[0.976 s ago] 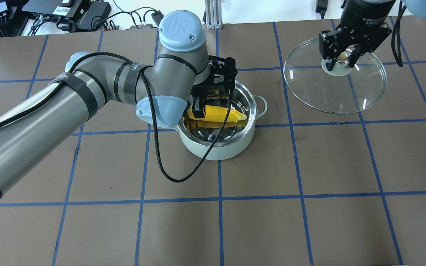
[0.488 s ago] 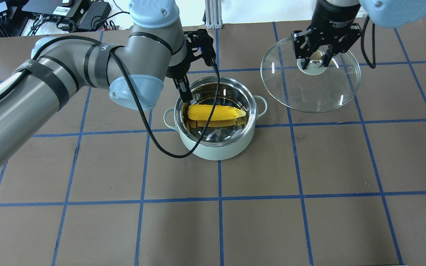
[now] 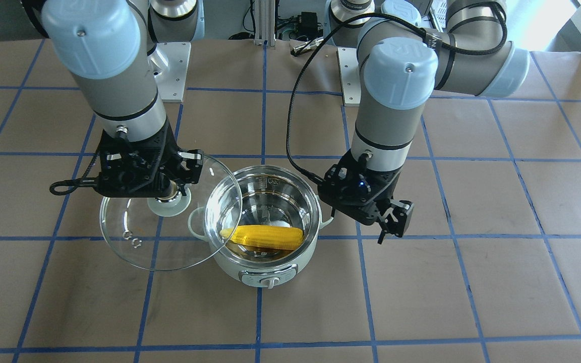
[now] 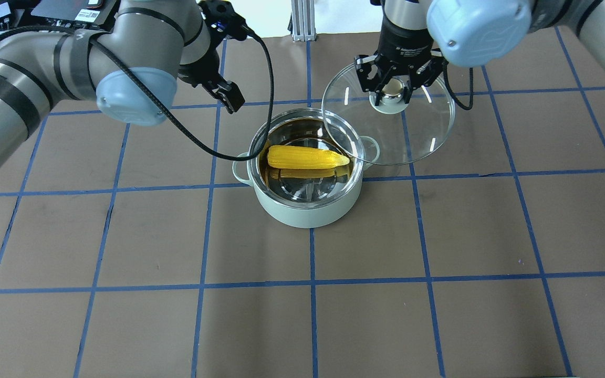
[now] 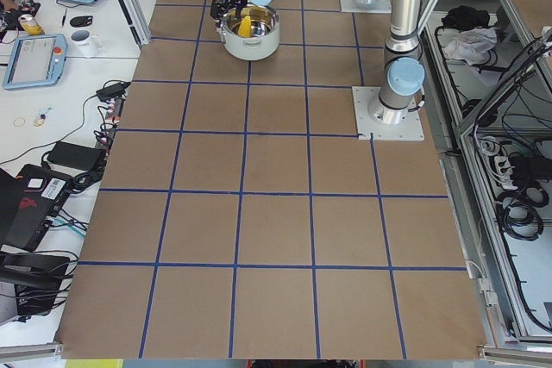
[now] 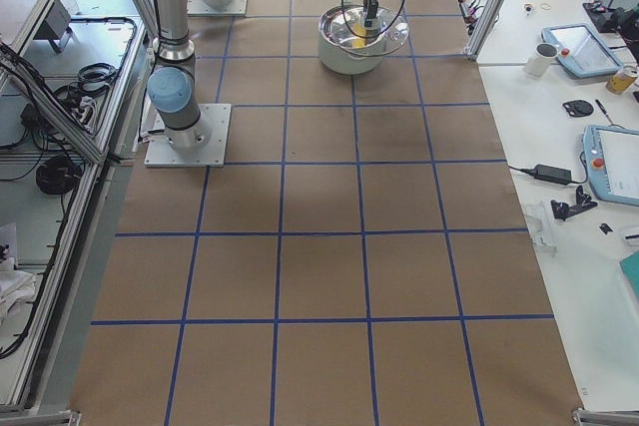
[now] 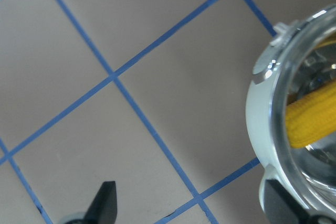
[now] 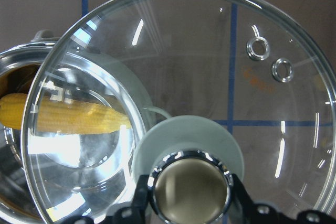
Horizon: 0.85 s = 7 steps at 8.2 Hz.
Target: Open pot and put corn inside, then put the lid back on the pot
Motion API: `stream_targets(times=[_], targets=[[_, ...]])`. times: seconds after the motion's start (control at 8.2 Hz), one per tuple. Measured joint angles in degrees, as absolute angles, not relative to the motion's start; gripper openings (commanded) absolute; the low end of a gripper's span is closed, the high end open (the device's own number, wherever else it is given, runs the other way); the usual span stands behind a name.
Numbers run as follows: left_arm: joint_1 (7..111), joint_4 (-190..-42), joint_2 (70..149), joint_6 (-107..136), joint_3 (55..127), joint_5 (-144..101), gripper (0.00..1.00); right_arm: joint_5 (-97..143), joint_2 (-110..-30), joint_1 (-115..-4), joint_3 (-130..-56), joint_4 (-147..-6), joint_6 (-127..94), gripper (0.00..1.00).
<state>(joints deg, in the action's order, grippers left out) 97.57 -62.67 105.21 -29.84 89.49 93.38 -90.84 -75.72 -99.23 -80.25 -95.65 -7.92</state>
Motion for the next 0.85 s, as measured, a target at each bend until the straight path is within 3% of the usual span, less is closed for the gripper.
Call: stream_targets(times=[0.49,0.85], targets=[[92.74,-70.81,103.72,-2.18,88.72,90.74,1.0,-88.7,-71.87,-106.05,-79.79,-101.76,-17.7,0.0],[91.42,-71.86,102.95,5.81,88.73,91.47,1.0,-85.08,-70.18,-108.8,-79.74,-104.33,-23.29,0.0]])
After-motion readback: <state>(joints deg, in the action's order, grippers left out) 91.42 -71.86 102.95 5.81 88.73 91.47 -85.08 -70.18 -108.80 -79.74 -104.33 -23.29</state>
